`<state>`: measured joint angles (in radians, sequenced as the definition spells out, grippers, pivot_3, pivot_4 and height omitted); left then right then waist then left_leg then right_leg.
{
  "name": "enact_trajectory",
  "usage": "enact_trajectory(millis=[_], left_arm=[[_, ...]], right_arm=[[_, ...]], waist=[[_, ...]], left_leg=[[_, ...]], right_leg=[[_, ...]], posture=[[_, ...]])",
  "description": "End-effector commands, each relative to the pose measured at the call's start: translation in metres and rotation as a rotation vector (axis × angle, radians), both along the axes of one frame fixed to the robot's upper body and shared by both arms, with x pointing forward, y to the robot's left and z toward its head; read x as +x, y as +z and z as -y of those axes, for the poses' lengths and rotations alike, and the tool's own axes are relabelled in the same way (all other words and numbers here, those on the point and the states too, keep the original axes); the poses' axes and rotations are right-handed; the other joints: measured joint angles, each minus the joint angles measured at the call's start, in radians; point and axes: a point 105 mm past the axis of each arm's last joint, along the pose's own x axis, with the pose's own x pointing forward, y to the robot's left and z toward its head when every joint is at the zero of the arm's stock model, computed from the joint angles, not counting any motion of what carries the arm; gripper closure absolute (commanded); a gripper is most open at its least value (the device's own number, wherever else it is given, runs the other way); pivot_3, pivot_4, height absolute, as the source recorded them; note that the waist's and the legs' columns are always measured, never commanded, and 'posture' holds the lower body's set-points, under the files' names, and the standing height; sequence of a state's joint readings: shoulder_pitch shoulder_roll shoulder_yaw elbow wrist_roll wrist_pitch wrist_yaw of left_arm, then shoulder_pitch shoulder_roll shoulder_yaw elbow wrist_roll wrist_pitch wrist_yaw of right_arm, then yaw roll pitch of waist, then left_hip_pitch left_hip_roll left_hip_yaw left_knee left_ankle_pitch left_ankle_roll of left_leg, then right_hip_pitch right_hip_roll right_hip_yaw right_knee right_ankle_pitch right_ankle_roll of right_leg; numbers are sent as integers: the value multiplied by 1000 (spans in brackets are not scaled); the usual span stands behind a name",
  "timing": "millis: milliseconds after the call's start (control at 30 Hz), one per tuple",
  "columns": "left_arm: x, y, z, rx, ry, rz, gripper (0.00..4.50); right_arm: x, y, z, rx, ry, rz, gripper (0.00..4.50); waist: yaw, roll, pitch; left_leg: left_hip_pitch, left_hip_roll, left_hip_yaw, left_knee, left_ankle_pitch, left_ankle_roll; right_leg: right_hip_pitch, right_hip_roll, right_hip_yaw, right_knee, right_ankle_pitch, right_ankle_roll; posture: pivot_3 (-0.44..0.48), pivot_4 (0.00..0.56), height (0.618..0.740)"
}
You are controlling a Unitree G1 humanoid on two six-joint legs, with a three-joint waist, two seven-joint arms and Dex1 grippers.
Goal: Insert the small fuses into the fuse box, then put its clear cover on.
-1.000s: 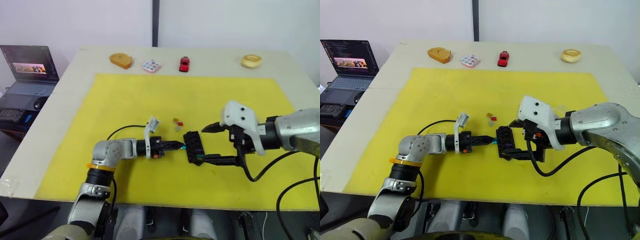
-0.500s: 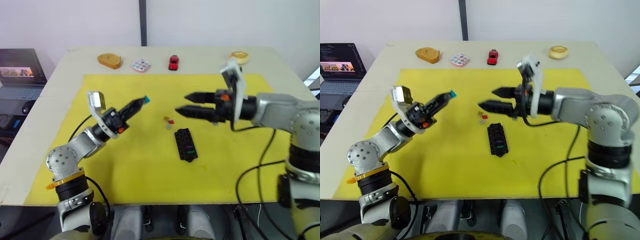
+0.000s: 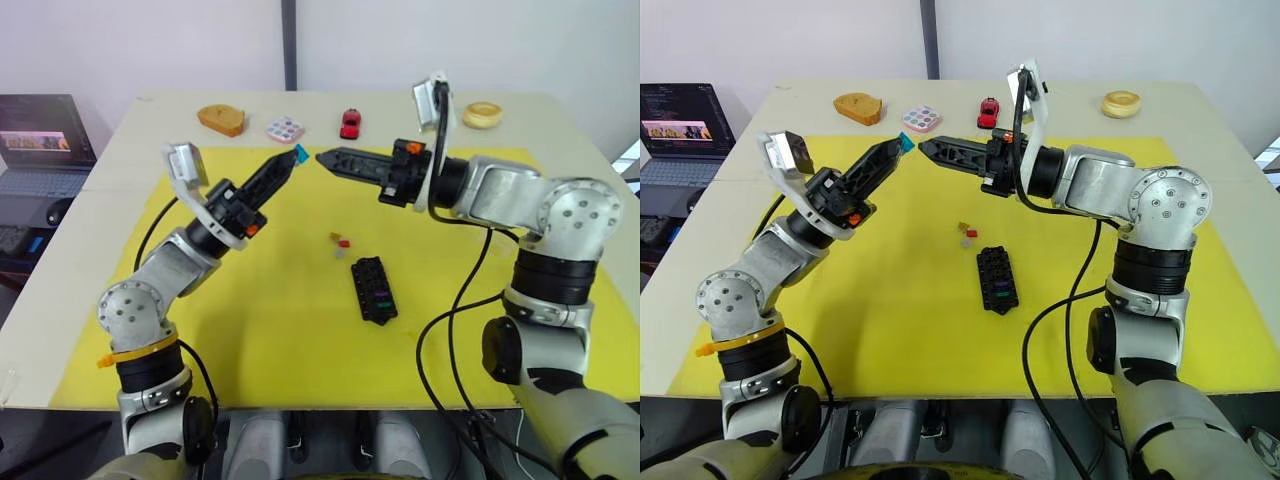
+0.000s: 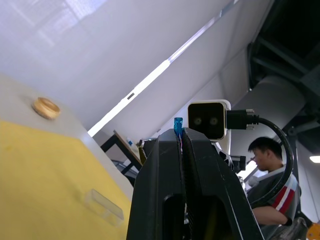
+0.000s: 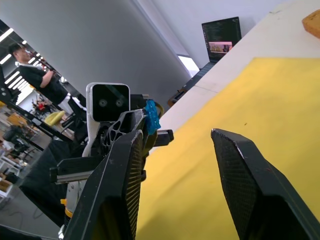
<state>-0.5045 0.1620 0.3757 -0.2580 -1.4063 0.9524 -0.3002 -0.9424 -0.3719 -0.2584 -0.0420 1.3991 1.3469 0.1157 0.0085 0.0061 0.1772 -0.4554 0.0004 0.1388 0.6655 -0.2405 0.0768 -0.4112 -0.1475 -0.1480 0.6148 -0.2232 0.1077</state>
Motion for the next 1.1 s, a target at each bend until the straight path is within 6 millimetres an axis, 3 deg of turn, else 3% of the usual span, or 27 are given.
enact_trajectory(millis=[33, 667, 767, 867, 1100], left_arm=[[-7, 10, 2, -6, -11, 54, 4500], [-9, 9, 9, 4, -43, 56, 4500], [-9, 9, 9, 2, -45, 56, 4500], [-10, 7, 10, 5, -50, 53, 4500], [-10, 3, 11, 21, -53, 45, 4500]], right_arm=[[-10, 15, -1, 48, 30, 44, 2247], [-16, 12, -5, 65, 35, 15, 2247], [-17, 12, -4, 66, 36, 14, 3093], [-17, 12, -4, 67, 36, 12, 4395], [-16, 12, -4, 67, 31, 8, 4466]], waist=[[0, 0, 0], [0, 0, 0], [1, 0, 0], [1, 0, 0], [1, 0, 0]], left_leg=[[0, 0, 0, 0, 0, 0], [0, 0, 0, 0, 0, 0], [0, 0, 0, 0, 0, 0], [0, 0, 0, 0, 0, 0], [0, 0, 0, 0, 0, 0]], right_leg=[[0, 0, 0, 0, 0, 0], [0, 0, 0, 0, 0, 0], [0, 0, 0, 0, 0, 0], [0, 0, 0, 0, 0, 0], [-1, 0, 0, 0, 0, 0]], posture=[[0, 150, 740], [0, 150, 740], [0, 150, 740], [0, 150, 740], [0, 150, 740]])
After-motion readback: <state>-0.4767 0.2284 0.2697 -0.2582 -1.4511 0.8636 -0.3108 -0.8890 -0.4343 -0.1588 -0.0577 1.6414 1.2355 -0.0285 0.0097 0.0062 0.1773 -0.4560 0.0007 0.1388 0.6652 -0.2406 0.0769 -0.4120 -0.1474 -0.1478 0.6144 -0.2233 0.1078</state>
